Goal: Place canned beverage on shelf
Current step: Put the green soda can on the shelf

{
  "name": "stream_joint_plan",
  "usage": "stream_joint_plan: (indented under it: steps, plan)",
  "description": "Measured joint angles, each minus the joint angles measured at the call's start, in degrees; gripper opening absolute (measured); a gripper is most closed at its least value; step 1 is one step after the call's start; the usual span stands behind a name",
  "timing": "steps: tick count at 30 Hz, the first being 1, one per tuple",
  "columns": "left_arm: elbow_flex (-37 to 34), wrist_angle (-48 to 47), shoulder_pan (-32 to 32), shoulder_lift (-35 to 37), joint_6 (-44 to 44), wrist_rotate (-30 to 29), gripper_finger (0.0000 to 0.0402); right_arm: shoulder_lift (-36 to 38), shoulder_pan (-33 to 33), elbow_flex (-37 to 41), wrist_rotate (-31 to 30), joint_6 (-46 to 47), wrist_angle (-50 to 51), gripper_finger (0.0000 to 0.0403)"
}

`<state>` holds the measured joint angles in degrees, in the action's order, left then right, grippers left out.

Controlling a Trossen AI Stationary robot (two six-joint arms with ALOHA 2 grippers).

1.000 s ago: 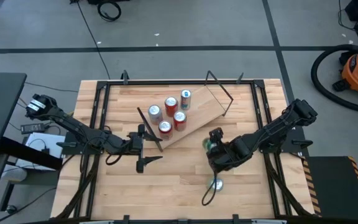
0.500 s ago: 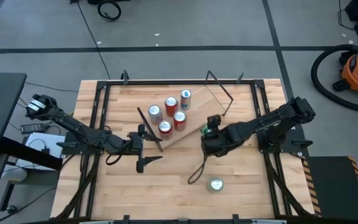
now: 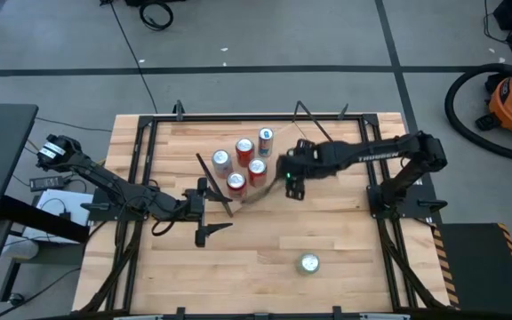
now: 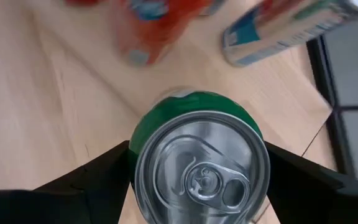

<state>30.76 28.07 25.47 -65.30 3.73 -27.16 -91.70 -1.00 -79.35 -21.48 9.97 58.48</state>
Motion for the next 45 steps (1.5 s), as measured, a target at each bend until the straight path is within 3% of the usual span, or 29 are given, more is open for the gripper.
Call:
stream_joint_plan:
  steps: [10,24,45]
  plan:
    - [0.00,-0.27,0.00,0.00,0.01,0.00,0.0336,-1.23,10.25,-1.48,12.60,5.01,-3.02,0.0324]
    - [0.00,-0.47,0.00,0.02,0.00,0.00,0.0336,-2.12,16.35,-1.51,15.71,3.84,-5.97,0.0324]
    - [0.00,-0.47,0.00,0.02,0.00,0.00,0.0336,-2.12,16.79,0.24,15.70,2.79,-6.92,0.0326]
